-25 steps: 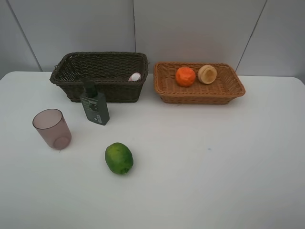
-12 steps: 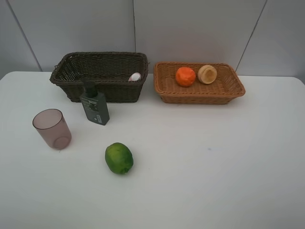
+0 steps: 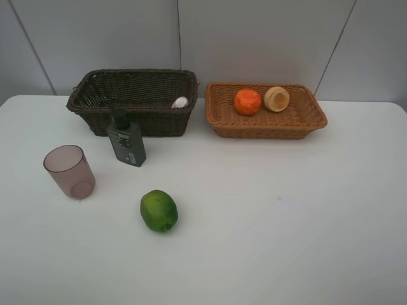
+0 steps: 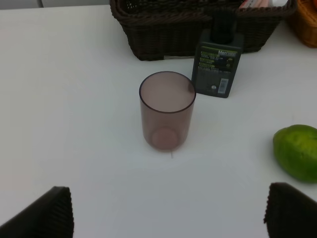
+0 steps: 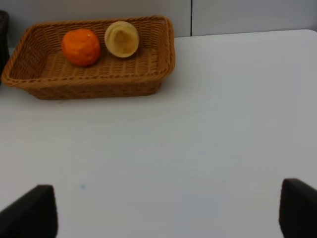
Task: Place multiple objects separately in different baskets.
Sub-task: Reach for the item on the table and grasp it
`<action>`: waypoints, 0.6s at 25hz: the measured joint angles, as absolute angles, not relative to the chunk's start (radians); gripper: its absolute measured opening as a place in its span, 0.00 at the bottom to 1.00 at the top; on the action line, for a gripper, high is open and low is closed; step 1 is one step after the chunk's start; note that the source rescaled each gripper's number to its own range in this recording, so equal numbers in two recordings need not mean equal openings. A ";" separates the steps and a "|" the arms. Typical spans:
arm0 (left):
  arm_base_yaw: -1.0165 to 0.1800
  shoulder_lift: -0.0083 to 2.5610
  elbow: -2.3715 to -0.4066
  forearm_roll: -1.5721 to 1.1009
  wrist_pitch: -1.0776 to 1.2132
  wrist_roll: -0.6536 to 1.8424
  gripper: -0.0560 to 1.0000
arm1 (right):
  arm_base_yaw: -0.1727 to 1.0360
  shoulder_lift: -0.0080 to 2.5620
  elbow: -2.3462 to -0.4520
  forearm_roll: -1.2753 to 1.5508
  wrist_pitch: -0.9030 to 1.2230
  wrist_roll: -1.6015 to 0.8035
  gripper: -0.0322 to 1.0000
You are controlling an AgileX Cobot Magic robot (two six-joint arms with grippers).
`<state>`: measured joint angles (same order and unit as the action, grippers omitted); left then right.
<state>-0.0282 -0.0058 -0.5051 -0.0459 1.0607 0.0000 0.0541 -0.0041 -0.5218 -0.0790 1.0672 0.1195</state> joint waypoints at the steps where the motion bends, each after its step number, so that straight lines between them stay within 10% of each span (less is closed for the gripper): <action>1: -0.028 -0.006 -0.505 -0.046 1.061 0.000 1.00 | 0.054 -0.004 -0.522 -0.079 1.067 0.120 0.97; 15: -0.028 -0.006 -0.505 -0.046 1.061 0.000 1.00 | 0.054 -0.004 -0.522 -0.079 1.067 0.120 0.97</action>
